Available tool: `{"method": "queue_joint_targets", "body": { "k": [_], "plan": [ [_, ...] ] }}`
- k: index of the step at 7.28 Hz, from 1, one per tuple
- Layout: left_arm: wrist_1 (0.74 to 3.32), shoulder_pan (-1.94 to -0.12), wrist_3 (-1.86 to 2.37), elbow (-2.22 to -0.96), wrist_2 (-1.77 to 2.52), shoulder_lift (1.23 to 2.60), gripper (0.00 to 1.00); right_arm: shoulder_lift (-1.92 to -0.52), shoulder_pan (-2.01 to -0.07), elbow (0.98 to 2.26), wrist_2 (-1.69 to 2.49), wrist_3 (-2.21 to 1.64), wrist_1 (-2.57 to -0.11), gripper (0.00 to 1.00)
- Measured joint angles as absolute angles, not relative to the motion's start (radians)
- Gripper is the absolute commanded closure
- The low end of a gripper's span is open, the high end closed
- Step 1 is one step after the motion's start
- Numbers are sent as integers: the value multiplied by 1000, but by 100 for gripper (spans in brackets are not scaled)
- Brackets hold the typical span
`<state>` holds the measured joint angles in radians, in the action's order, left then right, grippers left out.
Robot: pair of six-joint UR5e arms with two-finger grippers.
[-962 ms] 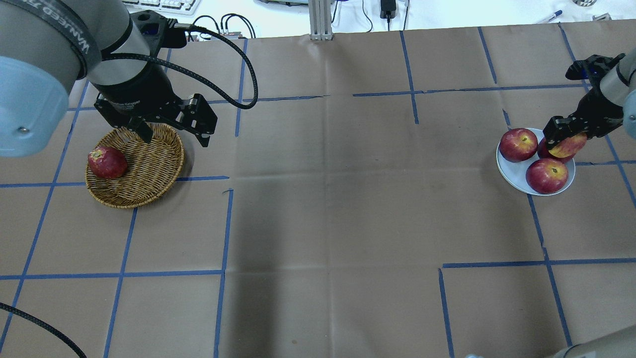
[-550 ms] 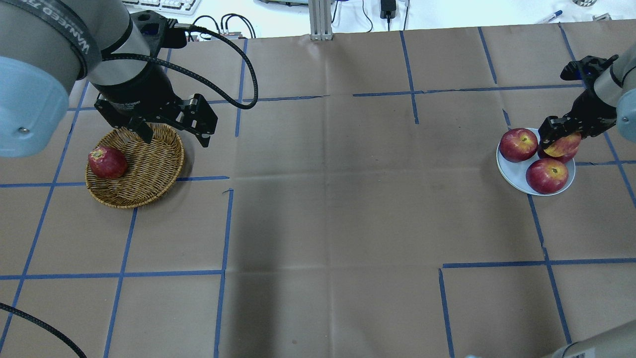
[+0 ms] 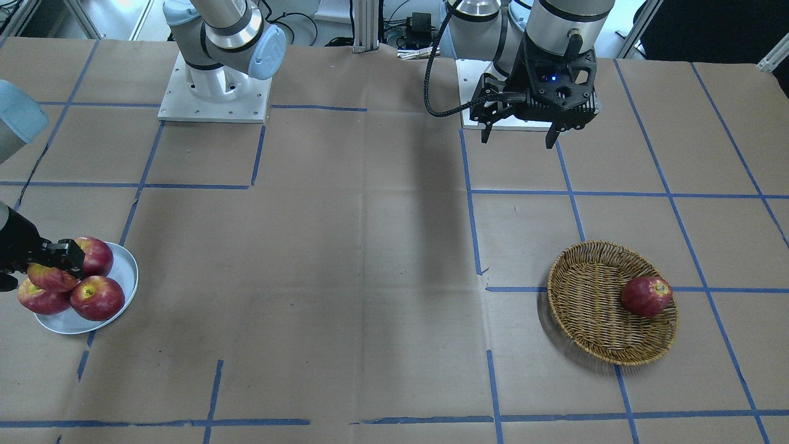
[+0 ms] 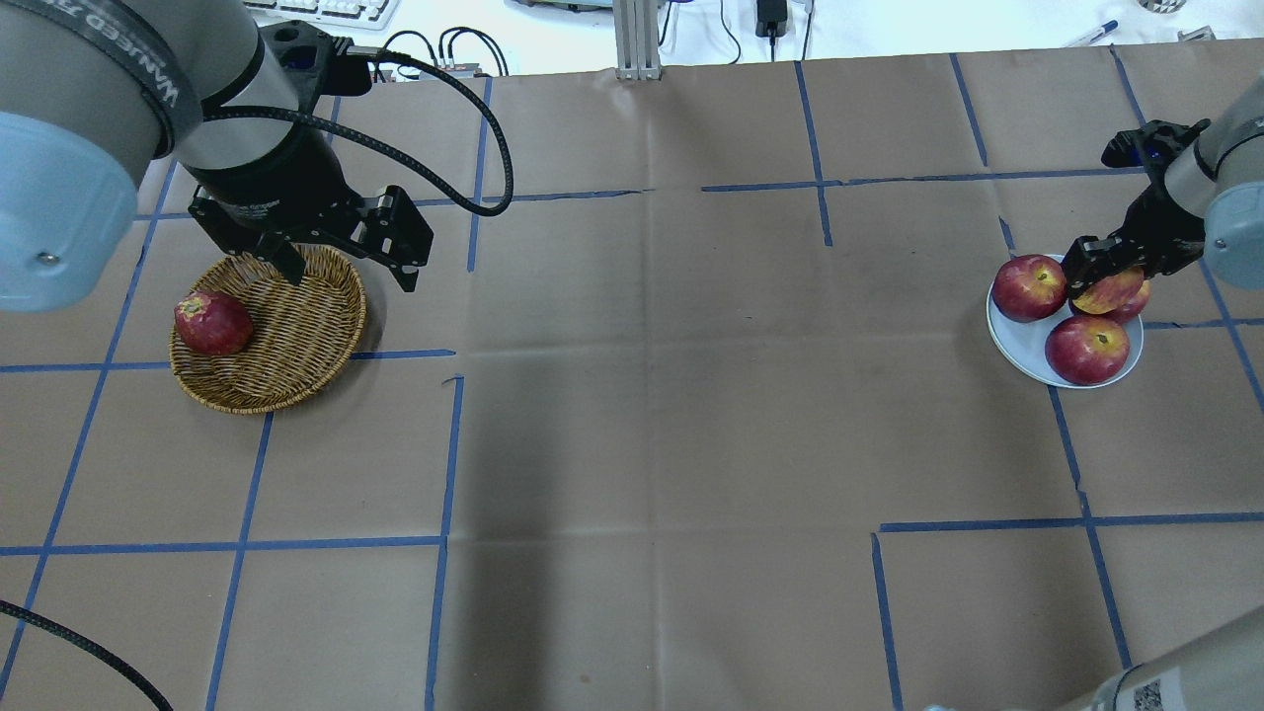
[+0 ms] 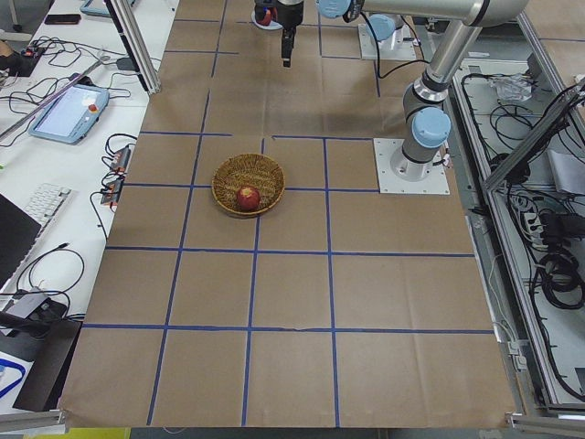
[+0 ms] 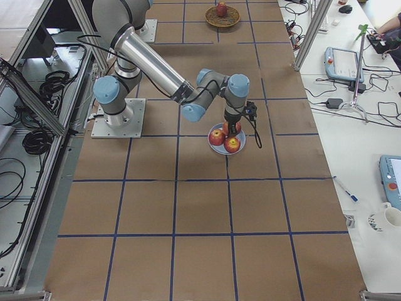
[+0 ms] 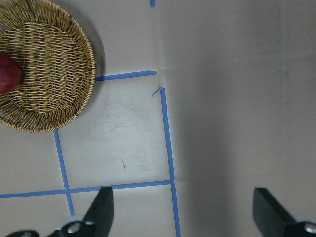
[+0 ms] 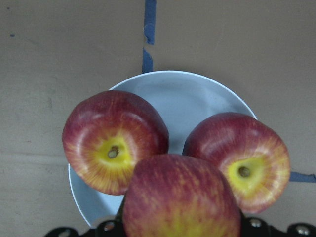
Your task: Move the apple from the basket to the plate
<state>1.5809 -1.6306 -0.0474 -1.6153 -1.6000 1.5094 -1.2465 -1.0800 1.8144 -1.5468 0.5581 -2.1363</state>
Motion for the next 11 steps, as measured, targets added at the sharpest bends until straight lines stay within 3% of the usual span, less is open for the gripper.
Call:
{"method": "queue_joint_targets", "body": {
  "k": [3,6,11],
  "plan": [
    [1581,-1631,-43,-1615,-1599,1509,0,-1283,-1083,1806,-1547,555,-2088,0],
    [1581,-1631,-40,-1615,-1599,1509,0,-1442,-1149,1762,-1546,482,-1893,0],
    [1581,-1631,-38,-1615,-1598,1509,0,-1604,-1497,1691,-1547,25,-1631,0]
  ]
}}
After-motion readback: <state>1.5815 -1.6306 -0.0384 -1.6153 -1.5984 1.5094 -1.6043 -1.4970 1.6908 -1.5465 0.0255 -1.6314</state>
